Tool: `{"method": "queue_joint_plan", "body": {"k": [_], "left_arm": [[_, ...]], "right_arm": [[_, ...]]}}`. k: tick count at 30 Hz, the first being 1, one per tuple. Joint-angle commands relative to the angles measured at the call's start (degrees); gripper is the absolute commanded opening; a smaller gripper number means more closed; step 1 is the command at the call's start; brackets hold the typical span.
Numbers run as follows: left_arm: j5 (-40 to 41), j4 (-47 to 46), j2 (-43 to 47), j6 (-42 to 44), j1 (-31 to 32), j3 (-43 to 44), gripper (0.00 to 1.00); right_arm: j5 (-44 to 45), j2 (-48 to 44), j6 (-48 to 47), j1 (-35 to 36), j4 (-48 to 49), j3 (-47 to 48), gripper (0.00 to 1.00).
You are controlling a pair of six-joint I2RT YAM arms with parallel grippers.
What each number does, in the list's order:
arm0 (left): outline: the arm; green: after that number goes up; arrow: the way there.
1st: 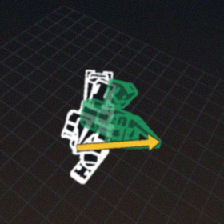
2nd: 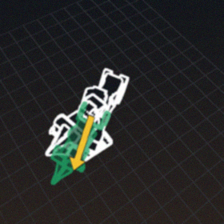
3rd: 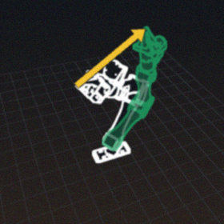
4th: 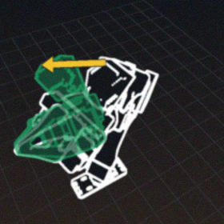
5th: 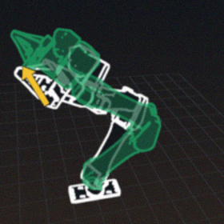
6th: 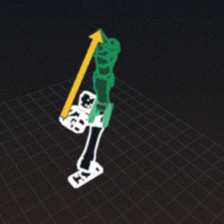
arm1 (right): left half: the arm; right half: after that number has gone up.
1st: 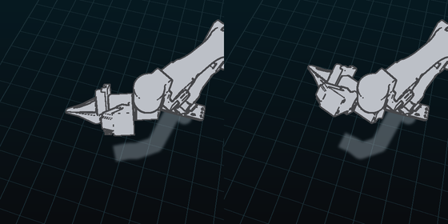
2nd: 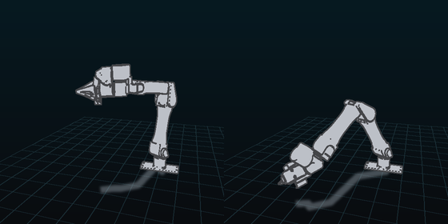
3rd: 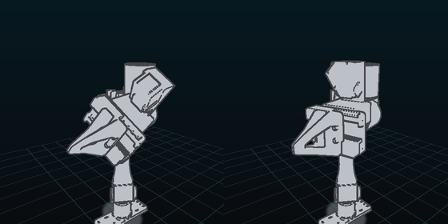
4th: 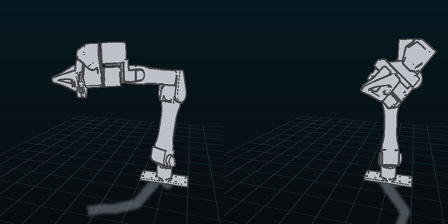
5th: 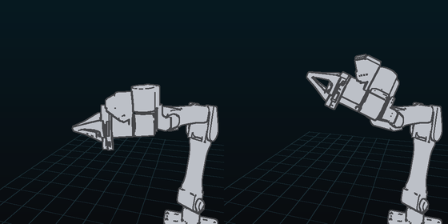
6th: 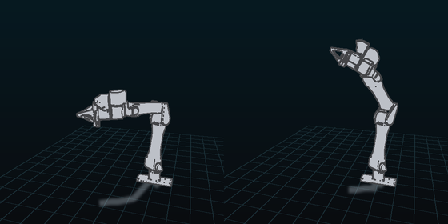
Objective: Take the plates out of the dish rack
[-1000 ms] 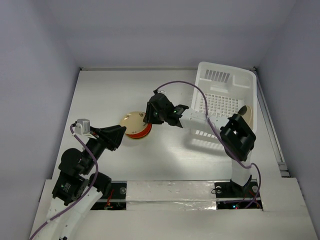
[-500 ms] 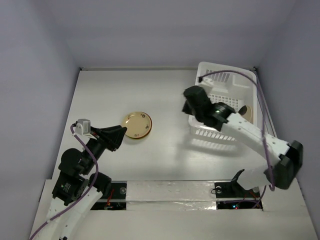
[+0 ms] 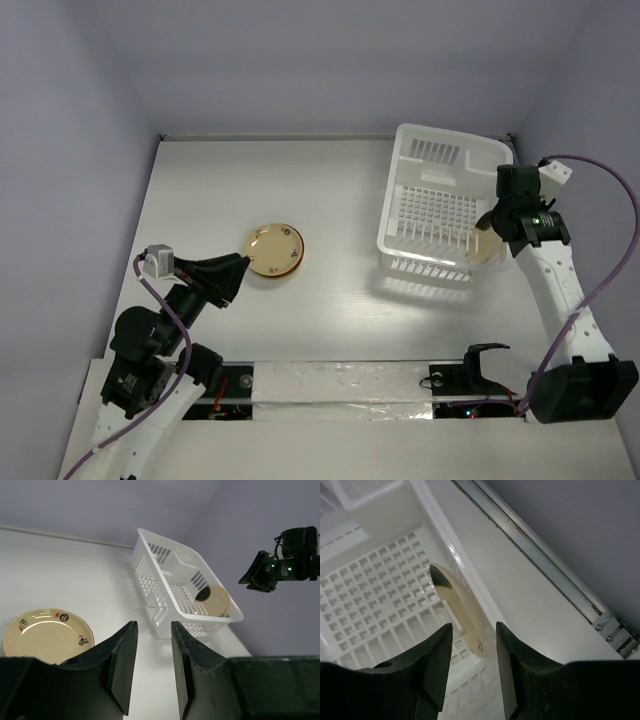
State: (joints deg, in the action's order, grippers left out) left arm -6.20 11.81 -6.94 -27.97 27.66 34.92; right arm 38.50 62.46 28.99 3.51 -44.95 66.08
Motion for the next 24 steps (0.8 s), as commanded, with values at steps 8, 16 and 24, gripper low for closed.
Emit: {"method": "queue_joint_plan", "body": {"k": [8,16,24], "left_arm": [[-0.6,-2.9,1.2,-0.1,0.9,0.7,0.30],[-0.4,-2.9,1.6,0.0,0.9,0.7,0.31],[-0.3,-2.8,1.7,0.0,1.4,0.6,0.31]], "right_arm": [[-6.9,11.0,-9.6,-3.6,-3.2,5.1,0.33],[-6.5,15.8,-9.7,-4.2,-3.1,5.4,0.35],[-2.3,18.8,-9.1,-4.2,-4.1,6.4,0.33]]}}
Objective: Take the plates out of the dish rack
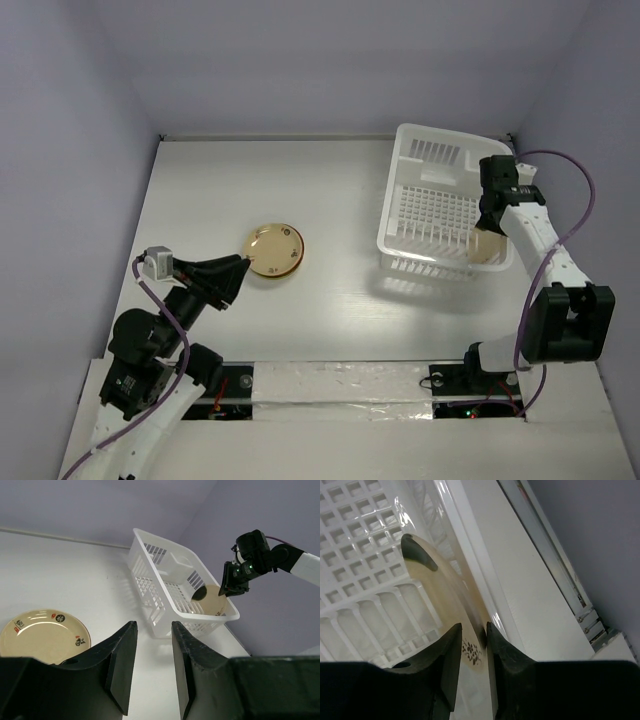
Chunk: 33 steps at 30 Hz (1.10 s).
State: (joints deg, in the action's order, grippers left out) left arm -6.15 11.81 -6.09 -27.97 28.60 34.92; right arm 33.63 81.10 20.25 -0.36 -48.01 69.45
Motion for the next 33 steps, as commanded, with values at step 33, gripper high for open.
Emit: {"method": "queue_joint_plan", "body": {"k": [33], "left_arm": [[-0.4,-2.9,-0.4,-0.2,0.5,0.6,0.32]], "right_arm": [[34.6,6.7,8.8,15.9,-16.6,13.4,0.00]]}}
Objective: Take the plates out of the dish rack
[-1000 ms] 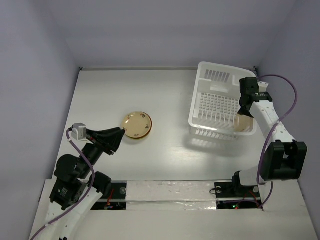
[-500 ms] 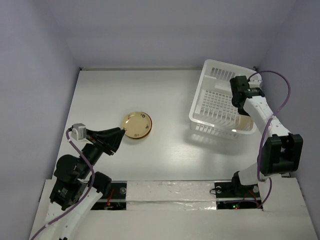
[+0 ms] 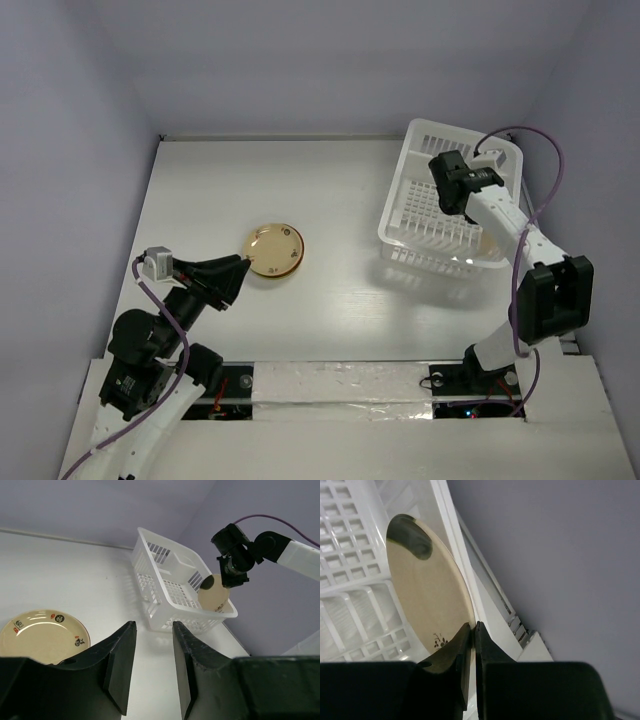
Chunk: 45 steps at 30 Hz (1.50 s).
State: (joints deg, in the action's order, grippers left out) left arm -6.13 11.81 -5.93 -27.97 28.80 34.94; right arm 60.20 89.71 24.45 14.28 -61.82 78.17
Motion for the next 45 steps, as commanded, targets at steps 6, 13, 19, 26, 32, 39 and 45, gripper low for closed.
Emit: {"method": "queue_joint_plan", "body": {"k": [6,13,19,26,32,39,45], "left_arm": [[0.0,-2.8,-0.7,-0.2,0.3,0.6,0.36],[0.2,-2.6,-1.4,-0.2,0.3,0.7,0.44],[0.3,-2.3,-3.2,0.0,-0.8,0.8,0.60],[3.4,-1.0,-4.3,0.0,-2.9,1.4,0.76],[2.9,-1.1,-6.8,0.0,-4.5,1.4,0.86],[1.7,-1.5,-8.6,0.2,-6.7,1.4,0.88],[1.0,-1.7,-9.5,0.4,-7.9,1.4,0.89]], "right_arm": [[1.9,-10.5,0.8,1.8,2.0,6.7,0.00],[-15.9,-20.0,-1.0,4.2,10.6,7.9,0.00],[-38.3,-19.7,4.8,16.3,27.5,1.7,0.00],[-49.7,-1.6,11.1,29.8,45.1,0.7,0.00],[-55.0,11.9,14.3,35.3,52.8,6.5,0.00],[-58.5,17.5,17.7,35.3,59.3,4.9,0.00],[-59.1,19.3,19.2,35.3,59.8,1.6,0.06]]}}
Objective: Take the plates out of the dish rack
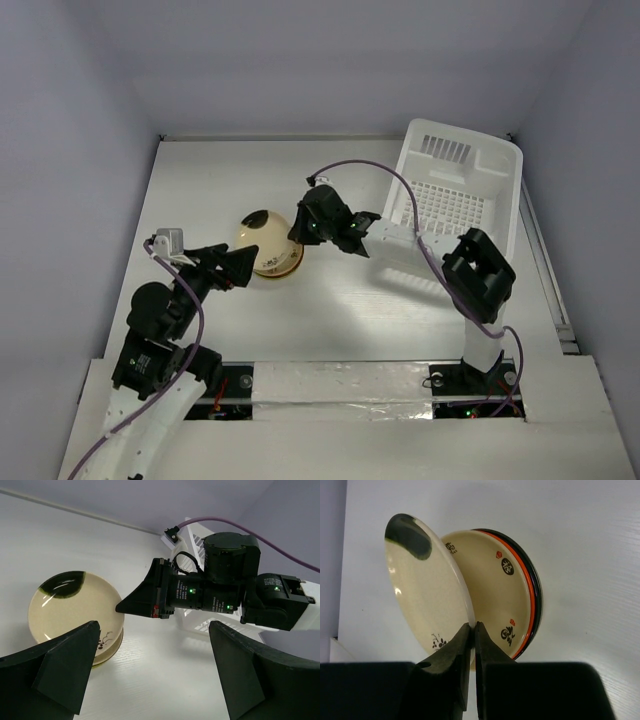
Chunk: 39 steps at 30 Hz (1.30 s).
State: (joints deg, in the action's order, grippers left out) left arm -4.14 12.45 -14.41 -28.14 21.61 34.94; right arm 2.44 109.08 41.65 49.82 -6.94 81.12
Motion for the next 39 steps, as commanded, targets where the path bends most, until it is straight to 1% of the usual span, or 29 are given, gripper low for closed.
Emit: {"method": "queue_joint_plan", "body": {"k": [1,2,3,4,5,6,7,8,9,10,11,16,17,18,19,20,21,23,24,25,27,28,31,32,33,34,35,37,39], "left_arm": [[-1.0,-2.4,-1.1,0.5,-0.7,1.4,0.89],[-1.0,-2.4,-1.1,0.5,-1.2,1.4,0.89],[-1.1,-2.4,-1.2,0.5,-1.2,1.4,0.90],[-1.2,-2.4,-1.4,0.5,-1.2,1.5,0.90],[-1.8,-2.5,-1.5,0.6,-1.2,1.5,0.92],[-2.0,-2.7,-1.6,0.8,-1.2,1.5,0.94],[-2.2,-2.8,-1.8,1.0,-1.2,1.4,0.95],[-2.4,-2.8,-2.0,1.0,-1.2,1.5,0.98],[-2.5,-2.8,-2.2,1.1,-1.2,1.5,0.99],[-2.5,-2.7,-2.4,1.2,-1.7,1.6,0.99],[-2.5,-2.7,-2.5,1.2,-1.7,1.7,0.99],[-2.5,-2.9,-2.8,1.8,-1.7,1.9,0.99],[-2.4,-2.7,-2.9,1.7,-1.7,1.9,0.99],[-2.5,-2.7,-2.9,1.6,-1.7,1.9,0.99],[-2.9,-2.6,-3.0,1.7,-1.7,2.2,0.99],[-3.4,-2.4,-3.0,1.6,-1.7,2.5,0.99],[-3.5,-2.4,-3.2,1.7,-1.7,2.9,0.99],[-3.7,-1.9,-4.0,2.0,-1.7,5.2,0.99],[-3.7,-1.9,-4.4,2.4,-1.7,6.1,0.99],[-3.5,-2.0,-5.1,3.4,-1.7,8.1,0.99],[-1.9,-2.4,-5.9,4.5,-1.7,10.3,0.99],[-0.8,-3.2,-6.8,5.4,-1.7,12.2,0.99],[0.3,-5.1,-8.4,6.3,-1.7,15.7,0.99],[0.5,-5.6,-8.9,6.6,-1.7,16.5,0.99],[0.6,-5.9,-9.2,6.8,-1.7,17.3,0.99],[1.0,-6.3,-9.7,7.0,-1.7,18.7,0.99],[1.7,-6.4,-10.0,7.7,-1.7,19.4,0.99],[2.2,-6.6,-10.2,8.3,-1.7,20.6,0.99],[2.8,-6.6,-10.1,8.7,-1.7,20.8,0.99]], "right_arm": [[-0.9,-0.4,2.1,-0.3,4.7,-1.8,0.10],[0.2,-0.9,2.1,-0.3,4.2,-2.3,0.19],[0.9,-1.1,2.1,-0.3,3.6,-2.6,0.24],[1.5,-1.5,1.9,-0.3,3.1,-3.2,0.33],[2.2,-1.9,1.7,-0.3,2.0,-3.5,0.42],[3.6,-2.9,1.1,0.3,1.6,-3.7,0.57],[4.4,-3.6,0.8,0.3,0.3,-4.0,0.63],[6.2,-4.1,0.4,0.9,-0.3,-4.0,0.73],[7.1,-4.9,0.1,0.9,-0.9,-4.1,0.78],[8.0,-6.7,-0.5,1.4,-2.0,-4.2,0.79],[9.1,-7.7,-0.9,2.0,-2.8,-4.3,0.83],[17.2,-17.2,-3.1,3.3,-5.6,-7.0,0.85],[20.3,-21.7,-3.2,3.3,-5.9,-8.0,0.82],[22.2,-24.3,-3.2,3.8,-6.2,-10.3,0.77],[24.2,-27.1,-3.2,3.8,-6.4,-11.7,0.68],[26.4,-33.3,-3.0,3.8,-6.9,-13.1,0.48],[30.7,-36.8,-2.5,3.8,-7.2,-16.0,0.00],[33.8,-44.3,-3.2,3.8,-7.0,-19.2,0.00],[36.2,-52.3,-3.8,3.8,-6.4,-20.9,0.00],[37.1,-56.6,-5.6,3.8,-5.1,-24.0,0.00],[38.9,-65.0,-7.8,3.8,-3.1,-26.9,0.00],[39.1,-72.4,-9.6,3.8,-1.9,-28.5,0.00],[40.3,-82.5,-13.2,3.8,-1.9,-28.7,0.13],[40.5,-84.2,-14.0,3.8,-2.3,-27.9,0.21],[41.4,-85.8,-14.7,3.8,-2.8,-27.4,0.36],[42.2,-87.0,-15.5,3.8,-3.3,-27.1,0.44],[43.0,-89.2,-15.7,3.8,-4.3,-26.7,0.63],[46.0,-90.9,-15.5,3.8,-5.5,-26.7,0.79],[47.6,-92.5,-15.4,3.8,-6.9,-28.0,1.00]]}}
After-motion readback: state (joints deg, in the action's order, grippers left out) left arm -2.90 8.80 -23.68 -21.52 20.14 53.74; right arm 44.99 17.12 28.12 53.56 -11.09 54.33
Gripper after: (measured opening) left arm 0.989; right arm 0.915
